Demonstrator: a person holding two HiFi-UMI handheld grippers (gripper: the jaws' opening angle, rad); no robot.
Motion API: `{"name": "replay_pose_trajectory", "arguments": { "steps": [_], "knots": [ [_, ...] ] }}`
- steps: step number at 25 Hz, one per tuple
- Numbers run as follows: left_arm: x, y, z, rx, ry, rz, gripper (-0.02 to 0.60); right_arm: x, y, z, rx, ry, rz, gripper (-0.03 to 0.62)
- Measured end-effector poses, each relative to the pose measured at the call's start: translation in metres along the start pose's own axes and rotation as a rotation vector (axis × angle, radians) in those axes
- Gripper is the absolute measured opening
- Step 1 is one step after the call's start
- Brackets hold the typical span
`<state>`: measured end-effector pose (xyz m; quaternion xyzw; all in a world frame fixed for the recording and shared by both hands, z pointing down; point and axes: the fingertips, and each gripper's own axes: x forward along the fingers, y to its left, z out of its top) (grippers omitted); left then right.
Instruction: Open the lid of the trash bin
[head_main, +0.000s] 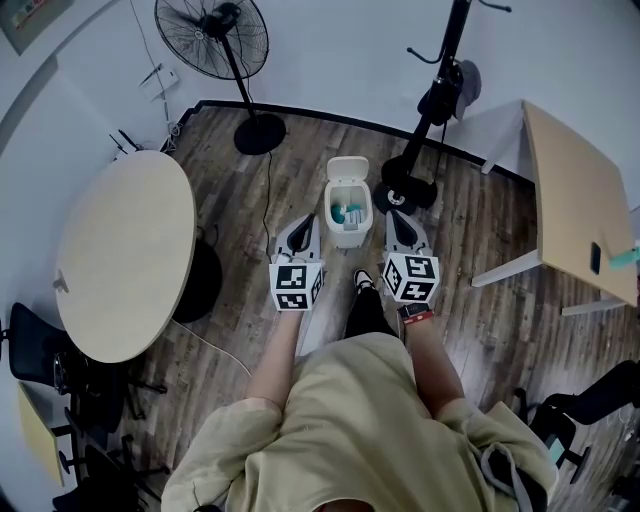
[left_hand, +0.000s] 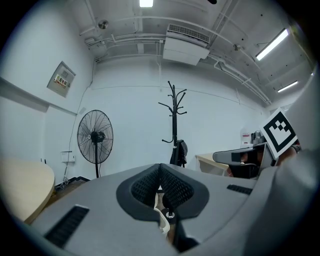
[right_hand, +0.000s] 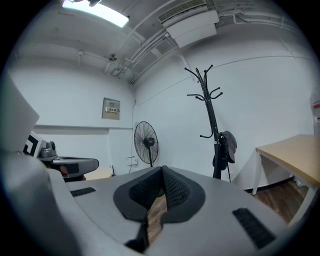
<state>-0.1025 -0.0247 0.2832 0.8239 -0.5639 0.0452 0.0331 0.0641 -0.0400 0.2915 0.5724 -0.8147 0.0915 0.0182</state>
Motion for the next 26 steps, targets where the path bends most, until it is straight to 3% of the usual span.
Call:
{"name": "replay_pose_trajectory", "arguments": {
  "steps": [16,26],
  "knots": [
    [0.028,-0.007,-0.003,-0.025,0.0,-0.03,0.023,0.018,-0.01,-0.004,-0.004,0.023,-0.002,0.014],
    [0.09,0.029,-0.017,-0.025,0.015,0.009,0.023,0.087,-0.033,-0.016,0.003,0.059,0.019,0.014]
  ]
}}
